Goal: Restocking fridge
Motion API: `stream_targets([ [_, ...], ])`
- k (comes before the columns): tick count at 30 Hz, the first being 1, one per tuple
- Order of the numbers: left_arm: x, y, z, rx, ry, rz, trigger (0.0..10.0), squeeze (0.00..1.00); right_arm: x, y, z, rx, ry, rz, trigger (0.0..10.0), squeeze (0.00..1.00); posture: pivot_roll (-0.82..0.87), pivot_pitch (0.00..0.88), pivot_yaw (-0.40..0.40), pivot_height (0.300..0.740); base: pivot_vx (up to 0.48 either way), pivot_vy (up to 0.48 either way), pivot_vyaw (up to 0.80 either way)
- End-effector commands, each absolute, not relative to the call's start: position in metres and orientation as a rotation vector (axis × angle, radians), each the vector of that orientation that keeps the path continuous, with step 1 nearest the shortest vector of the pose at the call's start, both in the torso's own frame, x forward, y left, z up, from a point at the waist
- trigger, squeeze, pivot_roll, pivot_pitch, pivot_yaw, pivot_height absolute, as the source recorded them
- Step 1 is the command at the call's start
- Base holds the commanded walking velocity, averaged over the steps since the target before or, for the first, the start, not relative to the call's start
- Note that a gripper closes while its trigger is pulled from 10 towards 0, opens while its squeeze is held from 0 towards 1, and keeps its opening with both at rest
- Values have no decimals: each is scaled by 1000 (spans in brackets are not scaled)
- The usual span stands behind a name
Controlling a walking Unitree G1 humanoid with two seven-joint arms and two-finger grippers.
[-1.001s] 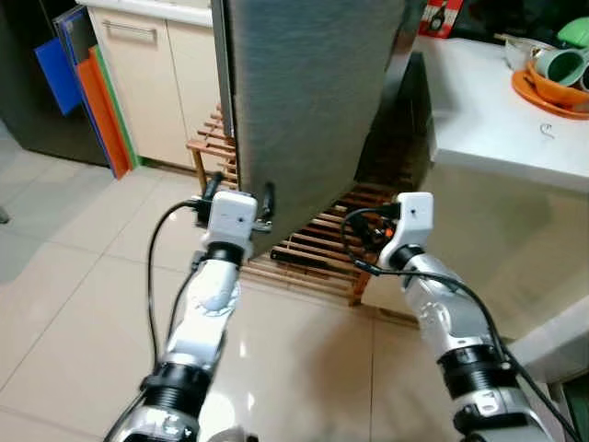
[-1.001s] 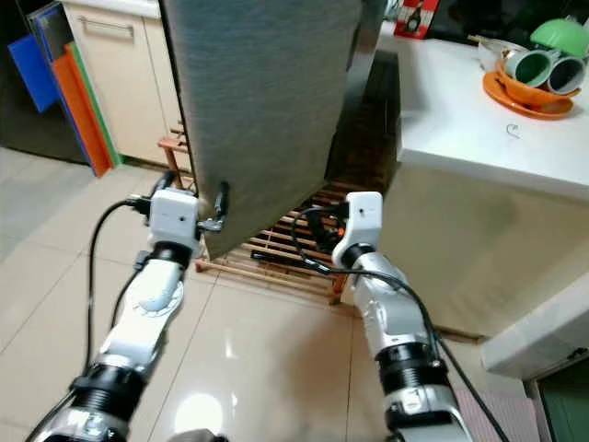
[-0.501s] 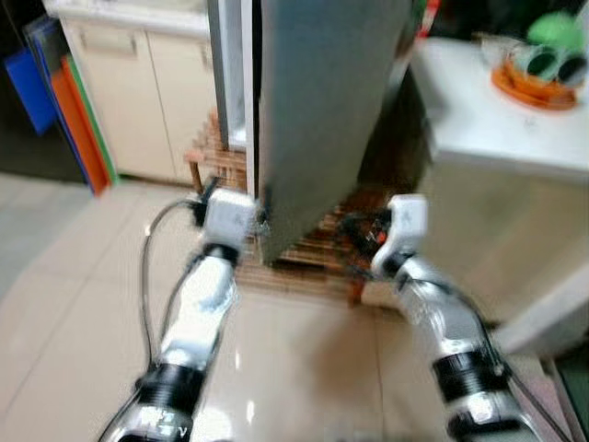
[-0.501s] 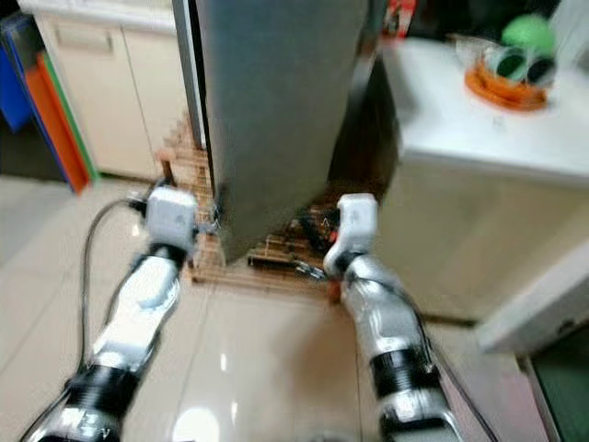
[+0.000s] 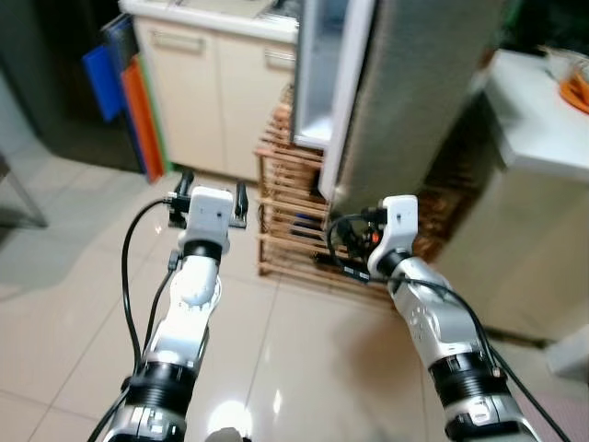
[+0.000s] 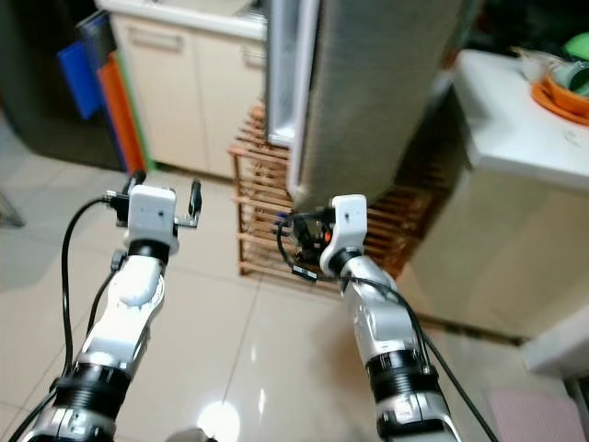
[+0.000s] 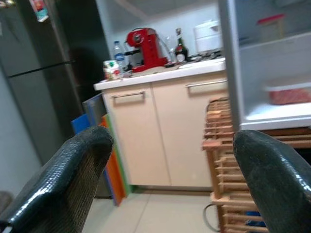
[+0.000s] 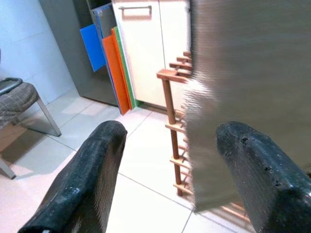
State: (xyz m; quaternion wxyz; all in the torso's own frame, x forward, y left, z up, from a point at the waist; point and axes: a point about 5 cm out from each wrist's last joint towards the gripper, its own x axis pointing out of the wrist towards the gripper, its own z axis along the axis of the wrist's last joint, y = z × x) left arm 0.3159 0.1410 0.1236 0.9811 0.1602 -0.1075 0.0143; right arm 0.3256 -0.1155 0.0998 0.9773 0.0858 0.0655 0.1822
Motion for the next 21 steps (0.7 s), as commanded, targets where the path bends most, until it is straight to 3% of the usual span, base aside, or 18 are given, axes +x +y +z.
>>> stream_targets([
  [1, 316, 131, 125, 320, -225, -8, 10000, 0, 329, -124, 104, 137, 111, 338, 10000, 0, 50, 0, -54, 740, 0, 0, 0],
  [4, 314, 126, 128, 268, -248, -73, 10000, 0, 329, -124, 104, 128, 108, 333, 10000, 0, 50, 0, -54, 740, 0, 0, 0],
  [13, 315, 126, 130, 280, -247, -89, 10000, 0, 330, -123, 103, 135, 106, 314, 10000, 0, 50, 0, -56, 740, 461, 0, 0],
  [21, 314, 126, 128, 255, -242, -68, 10000, 0, 340, -143, 101, 80, 120, 161, 10000, 0, 48, 0, -54, 740, 399, 0, 0],
])
